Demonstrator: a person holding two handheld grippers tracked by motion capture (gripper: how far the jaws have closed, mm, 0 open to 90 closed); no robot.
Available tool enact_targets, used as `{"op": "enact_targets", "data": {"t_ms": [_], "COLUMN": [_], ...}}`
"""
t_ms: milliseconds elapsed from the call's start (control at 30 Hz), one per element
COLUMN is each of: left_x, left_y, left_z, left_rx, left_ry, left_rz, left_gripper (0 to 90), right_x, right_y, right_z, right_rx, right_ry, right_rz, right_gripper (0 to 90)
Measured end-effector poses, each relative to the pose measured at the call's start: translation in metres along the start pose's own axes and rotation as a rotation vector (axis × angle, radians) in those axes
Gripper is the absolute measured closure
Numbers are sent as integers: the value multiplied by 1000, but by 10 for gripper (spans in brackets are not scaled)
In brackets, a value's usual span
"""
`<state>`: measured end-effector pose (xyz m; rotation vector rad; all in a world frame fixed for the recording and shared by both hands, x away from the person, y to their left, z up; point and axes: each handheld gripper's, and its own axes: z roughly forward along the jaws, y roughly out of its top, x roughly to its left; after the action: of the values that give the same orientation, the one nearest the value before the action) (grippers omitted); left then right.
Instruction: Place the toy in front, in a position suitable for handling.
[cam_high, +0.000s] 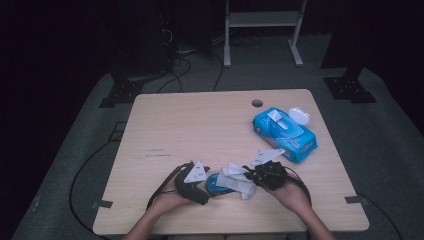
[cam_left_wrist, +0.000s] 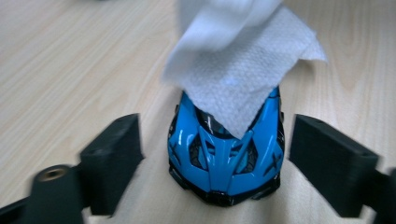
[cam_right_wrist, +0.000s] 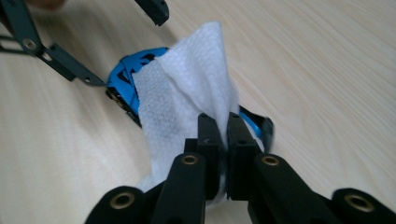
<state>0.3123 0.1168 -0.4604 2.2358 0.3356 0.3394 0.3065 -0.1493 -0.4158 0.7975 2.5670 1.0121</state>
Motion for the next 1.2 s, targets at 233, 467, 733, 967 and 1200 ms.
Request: {"op": "enact_targets", "data": {"t_ms": [233, 467, 733, 967, 1200], "left_x": [3, 7, 6, 5, 2], "left_y": [-3, -6, -4, -3, -3], "left_z": [4, 16, 25, 25, 24], "left_rx": [32, 103, 86, 95, 88], "left_ry": [-27, -55, -87, -79, -66], "left_rz": [-14, -42, -42, -34, -28], "left_gripper": [208, 155, 230, 234, 248], "right_x": [9, 10, 17, 15, 1], "right_y": [-4, -20, -20, -17, -29], "right_z": [27, 28, 29, 29, 22], "right_rx": [-1, -75, -81, -73, -64], "right_ry": [-15, -29, -50, 35, -3], "right_rz": [-75, -84, -59, -41, 16], "right_gripper": [701, 702, 853, 861, 864]}}
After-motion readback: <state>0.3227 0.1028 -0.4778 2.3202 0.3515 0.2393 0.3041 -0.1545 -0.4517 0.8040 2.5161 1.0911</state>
